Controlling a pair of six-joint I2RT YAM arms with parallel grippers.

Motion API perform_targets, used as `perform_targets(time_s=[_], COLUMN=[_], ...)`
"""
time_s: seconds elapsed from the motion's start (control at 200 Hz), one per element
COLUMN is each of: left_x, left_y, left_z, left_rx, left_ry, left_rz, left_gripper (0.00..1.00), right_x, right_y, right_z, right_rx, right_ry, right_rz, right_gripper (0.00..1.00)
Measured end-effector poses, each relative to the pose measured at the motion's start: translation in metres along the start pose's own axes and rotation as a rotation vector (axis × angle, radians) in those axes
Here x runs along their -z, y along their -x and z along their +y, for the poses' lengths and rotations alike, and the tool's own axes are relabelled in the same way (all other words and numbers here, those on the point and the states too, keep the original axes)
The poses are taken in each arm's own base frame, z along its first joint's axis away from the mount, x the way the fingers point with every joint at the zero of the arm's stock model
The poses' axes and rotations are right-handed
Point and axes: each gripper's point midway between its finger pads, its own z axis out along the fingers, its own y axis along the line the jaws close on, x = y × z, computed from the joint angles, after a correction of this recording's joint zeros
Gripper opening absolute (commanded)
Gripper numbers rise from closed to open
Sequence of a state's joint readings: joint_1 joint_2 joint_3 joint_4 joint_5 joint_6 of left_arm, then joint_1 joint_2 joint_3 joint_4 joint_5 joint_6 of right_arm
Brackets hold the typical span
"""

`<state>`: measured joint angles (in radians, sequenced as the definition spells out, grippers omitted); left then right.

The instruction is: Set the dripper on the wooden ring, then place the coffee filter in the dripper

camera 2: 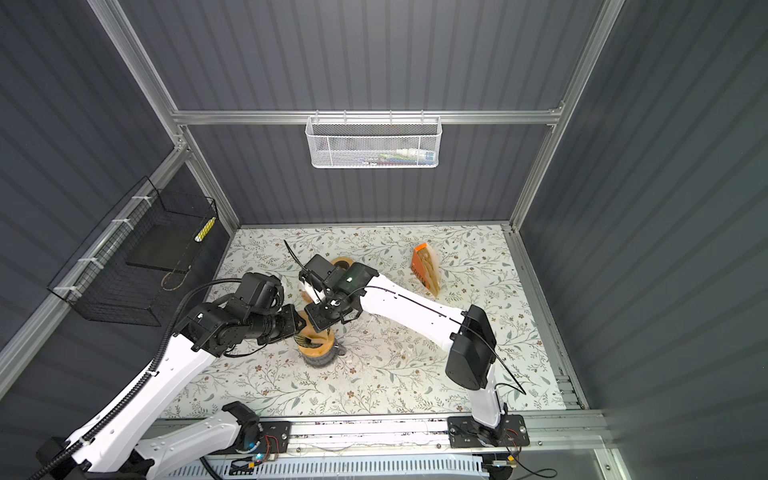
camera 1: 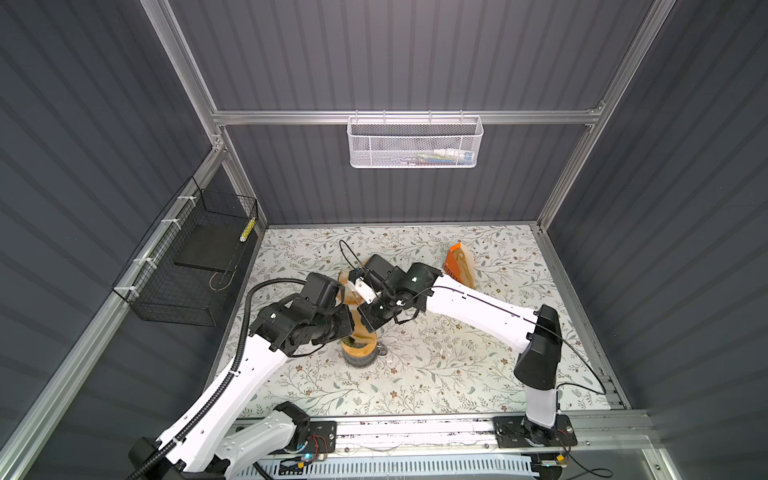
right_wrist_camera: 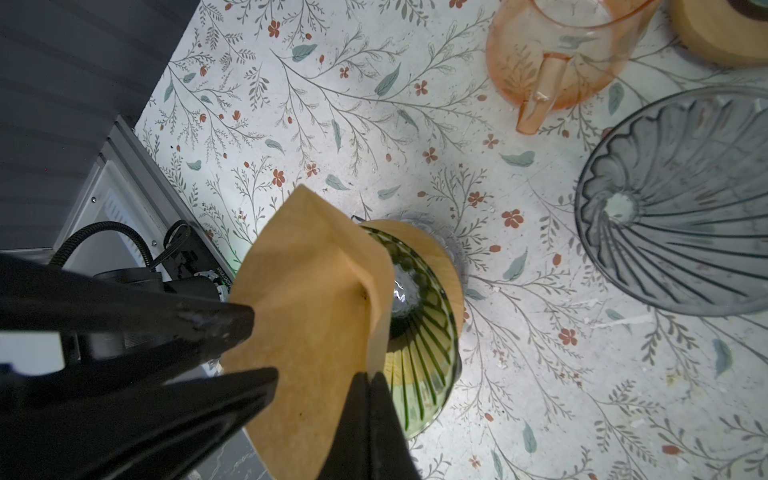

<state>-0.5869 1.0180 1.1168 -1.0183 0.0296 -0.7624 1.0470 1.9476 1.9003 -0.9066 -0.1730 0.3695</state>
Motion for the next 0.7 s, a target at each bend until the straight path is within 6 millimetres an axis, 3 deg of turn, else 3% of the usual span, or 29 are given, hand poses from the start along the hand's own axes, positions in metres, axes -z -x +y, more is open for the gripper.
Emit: perform_targets(time_s=[0.7], left_x=[-0.014], left_y=[-0.019], left_z=[0.02], left_rx=[0.006], left_ry=[0.044], left_rz=[0.047], left_gripper=[0.21], right_x=[-0.01], right_y=[-0.002], right_z=[-0.017], right_rx=[-0.061], right_ry=[-0.078], right_rz=[-0.029], right_gripper=[0.01])
